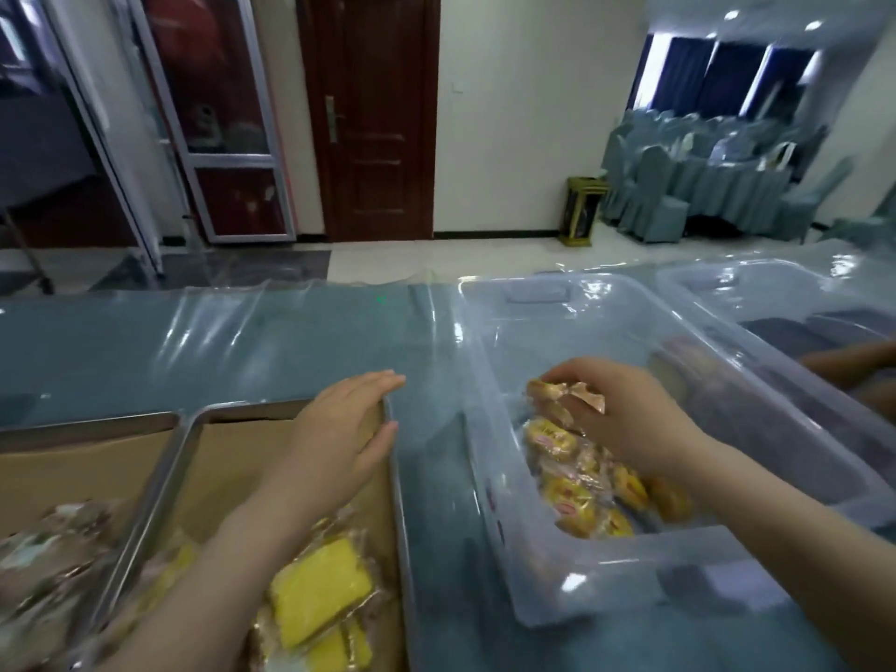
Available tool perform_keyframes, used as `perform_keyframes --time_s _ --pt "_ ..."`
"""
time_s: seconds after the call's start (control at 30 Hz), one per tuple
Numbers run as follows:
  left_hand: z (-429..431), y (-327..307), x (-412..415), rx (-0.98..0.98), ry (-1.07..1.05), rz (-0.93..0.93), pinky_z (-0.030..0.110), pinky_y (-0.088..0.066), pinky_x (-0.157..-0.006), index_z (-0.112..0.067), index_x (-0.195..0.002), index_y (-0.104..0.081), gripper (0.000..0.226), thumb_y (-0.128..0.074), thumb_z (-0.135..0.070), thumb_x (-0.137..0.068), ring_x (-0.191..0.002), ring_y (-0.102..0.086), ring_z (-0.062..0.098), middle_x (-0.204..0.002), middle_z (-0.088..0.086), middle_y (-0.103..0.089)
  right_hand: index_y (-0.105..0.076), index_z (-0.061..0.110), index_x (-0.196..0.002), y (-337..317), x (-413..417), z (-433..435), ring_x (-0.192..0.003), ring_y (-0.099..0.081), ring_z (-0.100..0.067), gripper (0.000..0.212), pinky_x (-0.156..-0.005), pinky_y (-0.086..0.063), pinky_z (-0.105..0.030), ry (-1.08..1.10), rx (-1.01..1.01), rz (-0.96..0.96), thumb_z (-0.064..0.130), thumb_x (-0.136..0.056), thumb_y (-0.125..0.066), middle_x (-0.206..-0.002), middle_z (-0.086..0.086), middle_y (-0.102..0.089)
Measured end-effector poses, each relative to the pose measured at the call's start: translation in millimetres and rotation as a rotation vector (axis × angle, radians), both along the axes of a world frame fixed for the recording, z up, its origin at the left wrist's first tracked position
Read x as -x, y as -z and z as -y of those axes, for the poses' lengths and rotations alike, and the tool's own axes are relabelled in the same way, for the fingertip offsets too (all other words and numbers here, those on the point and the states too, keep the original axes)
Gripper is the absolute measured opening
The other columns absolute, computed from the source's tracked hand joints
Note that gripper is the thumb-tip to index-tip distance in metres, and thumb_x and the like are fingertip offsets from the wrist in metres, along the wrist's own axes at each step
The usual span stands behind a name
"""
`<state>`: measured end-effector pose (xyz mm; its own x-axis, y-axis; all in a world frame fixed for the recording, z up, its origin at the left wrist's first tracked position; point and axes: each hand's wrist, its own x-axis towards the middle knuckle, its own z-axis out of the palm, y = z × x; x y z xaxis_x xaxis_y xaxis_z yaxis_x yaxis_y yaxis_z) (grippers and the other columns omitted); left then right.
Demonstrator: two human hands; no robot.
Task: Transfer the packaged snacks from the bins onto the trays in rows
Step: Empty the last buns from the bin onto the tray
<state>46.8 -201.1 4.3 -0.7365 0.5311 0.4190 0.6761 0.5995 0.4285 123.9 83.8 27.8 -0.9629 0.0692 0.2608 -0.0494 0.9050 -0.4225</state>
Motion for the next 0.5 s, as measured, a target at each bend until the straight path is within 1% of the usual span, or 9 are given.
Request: perform_keyframes --time_s 0.03,0.07,0.13,0.2,0.3,0.37,0.43,0.47,0.5 --pt "-14 0 -2 -0.02 -0.001 0.01 0.016 -0.025 -0.102 -0.015 -0.127 -0.056 0.042 -0.063 -0.01 -0.086 -0.122 -0.049 0.016 -0.131 -0.002 -0.054 -0.066 0.029 -0.112 2 -2 -18 -0.101 -0.057 -0.004 0.025 -0.085 -0.041 -0.021 0.003 -0.003 0.008 0.018 -0.09 -0.062 -0.107 0.021 -0.062" --pt "-24 -1 -4 -0.04 -0.003 0.015 0.017 -0.026 -0.103 -0.015 -0.127 -0.056 0.041 -0.062 -0.011 -0.086 -0.122 -0.048 0.014 -0.131 -0.004 -0.054 -0.066 0.03 -0.111 4 -3 -33 -0.1 -0.057 -0.004 0.025 -0.085 -0.041 -0.022 0.01 -0.01 0.017 0.018 -0.089 -0.062 -0.105 0.022 -0.062" --pt "-53 3 -10 -0.07 0.002 0.01 0.007 -0.022 -0.1 -0.018 -0.128 -0.055 0.041 -0.061 -0.013 -0.087 -0.12 -0.045 0.006 -0.13 -0.01 -0.051 -0.066 0.03 -0.11 8 -5 -69 -0.098 -0.055 -0.002 0.025 -0.083 -0.04 -0.021 0.033 -0.026 0.034 0.017 -0.089 -0.063 -0.1 0.026 -0.057" --pt "-76 5 -13 -0.075 0.015 0.03 -0.002 -0.015 -0.096 -0.021 -0.129 -0.053 0.041 -0.06 -0.016 -0.089 -0.117 -0.039 -0.003 -0.128 -0.018 -0.045 -0.066 0.029 -0.11 13 1 -99 -0.099 -0.055 -0.004 0.025 -0.085 -0.042 -0.023 0.046 -0.026 0.046 0.017 -0.089 -0.063 -0.1 0.024 -0.057" --pt "-107 8 -7 -0.058 0.016 0.073 -0.001 -0.015 -0.095 -0.029 -0.132 -0.048 0.043 -0.057 -0.024 -0.09 -0.119 -0.034 -0.009 -0.129 -0.024 -0.04 -0.062 0.026 -0.117 23 18 -133 -0.104 -0.057 -0.009 0.03 -0.086 -0.041 -0.022 0.06 -0.047 0.132 0.021 -0.088 -0.064 -0.11 0.015 -0.063" --pt "-127 7 3 -0.013 0.018 0.091 0.004 -0.019 -0.096 -0.032 -0.134 -0.044 0.044 -0.055 -0.029 -0.091 -0.124 -0.035 -0.005 -0.132 -0.023 -0.04 -0.057 0.026 -0.124 30 36 -148 -0.109 -0.056 -0.012 0.036 -0.089 -0.041 -0.023 0.036 -0.097 0.268 0.026 -0.088 -0.064 -0.121 0.008 -0.062" --pt "-148 7 13 0.04 0.029 0.142 0.012 -0.023 -0.097 -0.033 -0.136 -0.042 0.045 -0.054 -0.031 -0.092 -0.129 -0.035 0.003 -0.139 -0.018 -0.041 -0.052 0.025 -0.131 37 56 -157 -0.114 -0.055 -0.018 0.045 -0.091 -0.042 -0.028 -0.014 -0.174 0.415 0.033 -0.088 -0.062 -0.129 0.003 -0.058" --pt "-156 8 18 0.071 0.029 0.173 0.016 -0.022 -0.101 -0.034 -0.136 -0.04 0.046 -0.053 -0.03 -0.092 -0.132 -0.033 0.008 -0.141 -0.016 -0.04 -0.049 0.025 -0.134 41 66 -160 -0.115 -0.054 -0.021 0.049 -0.09 -0.042 -0.029 -0.027 -0.21 0.47 0.035 -0.087 -0.062 -0.131 0.001 -0.057" --pt "-163 9 22 0.12 0.024 0.186 0.021 -0.017 -0.106 -0.035 -0.138 -0.038 0.048 -0.052 -0.03 -0.092 -0.135 -0.029 0.011 -0.144 -0.015 -0.038 -0.046 0.025 -0.136 45 78 -162 -0.115 -0.054 -0.023 0.054 -0.087 -0.041 -0.029 -0.034 -0.243 0.51 0.036 -0.086 -0.063 -0.133 0.0 -0.056"
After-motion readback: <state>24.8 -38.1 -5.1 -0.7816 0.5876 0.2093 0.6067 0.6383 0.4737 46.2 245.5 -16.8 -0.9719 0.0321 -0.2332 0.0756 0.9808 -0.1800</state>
